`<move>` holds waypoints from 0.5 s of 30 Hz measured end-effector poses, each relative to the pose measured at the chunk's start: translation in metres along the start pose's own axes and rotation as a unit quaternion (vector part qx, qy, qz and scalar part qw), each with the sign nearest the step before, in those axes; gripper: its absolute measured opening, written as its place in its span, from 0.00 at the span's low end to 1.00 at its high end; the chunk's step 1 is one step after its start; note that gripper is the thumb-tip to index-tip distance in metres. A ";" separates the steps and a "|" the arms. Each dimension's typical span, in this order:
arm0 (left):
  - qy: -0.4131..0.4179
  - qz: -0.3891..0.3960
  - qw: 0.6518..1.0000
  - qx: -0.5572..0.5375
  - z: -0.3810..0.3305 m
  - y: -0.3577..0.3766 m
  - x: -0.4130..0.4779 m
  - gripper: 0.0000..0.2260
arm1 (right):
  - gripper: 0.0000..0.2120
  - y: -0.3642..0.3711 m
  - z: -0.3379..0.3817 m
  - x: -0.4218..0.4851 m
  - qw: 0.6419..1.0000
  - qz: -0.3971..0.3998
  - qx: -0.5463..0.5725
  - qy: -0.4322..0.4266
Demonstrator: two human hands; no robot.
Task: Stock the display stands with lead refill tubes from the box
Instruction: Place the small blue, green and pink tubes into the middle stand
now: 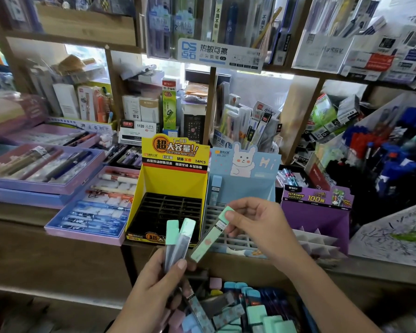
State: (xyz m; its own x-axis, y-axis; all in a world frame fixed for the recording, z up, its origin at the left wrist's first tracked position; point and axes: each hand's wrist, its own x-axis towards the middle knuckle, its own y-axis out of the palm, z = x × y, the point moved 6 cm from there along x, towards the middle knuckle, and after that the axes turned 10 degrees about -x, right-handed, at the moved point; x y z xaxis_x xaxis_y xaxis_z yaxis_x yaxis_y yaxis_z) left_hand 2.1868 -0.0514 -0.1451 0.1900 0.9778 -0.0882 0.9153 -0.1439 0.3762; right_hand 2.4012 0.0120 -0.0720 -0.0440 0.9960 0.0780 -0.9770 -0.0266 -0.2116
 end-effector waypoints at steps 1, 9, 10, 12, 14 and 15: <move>0.007 -0.003 1.000 0.001 0.000 -0.001 0.000 0.07 | 0.04 -0.006 0.003 0.001 1.000 -0.010 -0.009 -0.006; 0.030 0.000 1.000 -0.010 -0.003 -0.004 0.005 0.09 | 0.08 -0.052 0.029 0.022 0.982 -0.115 -0.140 -0.051; 0.029 0.002 1.000 -0.010 -0.002 -0.004 0.006 0.09 | 0.09 -0.055 0.031 0.025 0.978 -0.124 -0.160 -0.056; 0.029 0.004 1.000 -0.008 -0.001 -0.006 0.007 0.09 | 0.11 -0.059 0.032 0.031 0.969 -0.137 -0.193 -0.067; 0.028 0.004 1.000 -0.005 0.000 -0.007 0.007 0.09 | 0.12 -0.060 0.031 0.038 0.961 -0.142 -0.225 -0.074; 0.027 0.002 1.000 -0.005 0.000 -0.009 0.007 0.10 | 0.13 -0.059 0.030 0.041 0.957 -0.142 -0.242 -0.077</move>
State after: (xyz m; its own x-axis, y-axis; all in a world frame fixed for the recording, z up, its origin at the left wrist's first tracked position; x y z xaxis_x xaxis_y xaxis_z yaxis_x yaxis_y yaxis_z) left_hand 2.1801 -0.0434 -0.1489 0.1741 0.9841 -0.0363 0.9108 -0.1469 0.3857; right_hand 2.4512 0.0516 -0.0268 0.1427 0.9313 0.3351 -0.7446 0.3241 -0.5836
